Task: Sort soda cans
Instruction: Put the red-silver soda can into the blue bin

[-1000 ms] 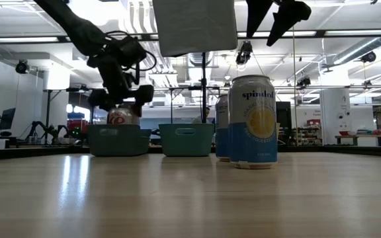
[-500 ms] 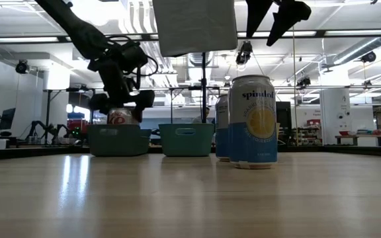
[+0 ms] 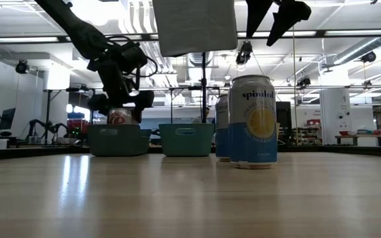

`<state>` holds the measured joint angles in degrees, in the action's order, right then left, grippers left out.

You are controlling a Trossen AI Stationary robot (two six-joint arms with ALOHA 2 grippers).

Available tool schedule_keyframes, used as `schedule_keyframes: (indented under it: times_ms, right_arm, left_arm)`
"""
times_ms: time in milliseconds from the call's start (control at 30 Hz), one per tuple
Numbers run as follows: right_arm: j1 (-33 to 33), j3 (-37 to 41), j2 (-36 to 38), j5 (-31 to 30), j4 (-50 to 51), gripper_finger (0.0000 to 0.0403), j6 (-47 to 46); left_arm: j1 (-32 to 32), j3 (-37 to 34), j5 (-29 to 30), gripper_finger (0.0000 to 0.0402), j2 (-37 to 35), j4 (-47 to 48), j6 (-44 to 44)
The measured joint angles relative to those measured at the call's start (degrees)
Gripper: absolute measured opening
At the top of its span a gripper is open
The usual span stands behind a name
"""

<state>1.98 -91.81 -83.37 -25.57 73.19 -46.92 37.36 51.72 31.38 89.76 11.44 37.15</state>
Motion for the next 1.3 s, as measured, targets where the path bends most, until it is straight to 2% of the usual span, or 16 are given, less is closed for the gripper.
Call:
schedule_keyframes:
  times_ms: [1300]
  right_arm:
    - [0.0, 0.0, 0.0, 0.0, -0.1, 0.0345, 0.0]
  left_arm:
    - [0.1, 0.1, 0.2, 0.0327, -0.2, -0.4, -1.3]
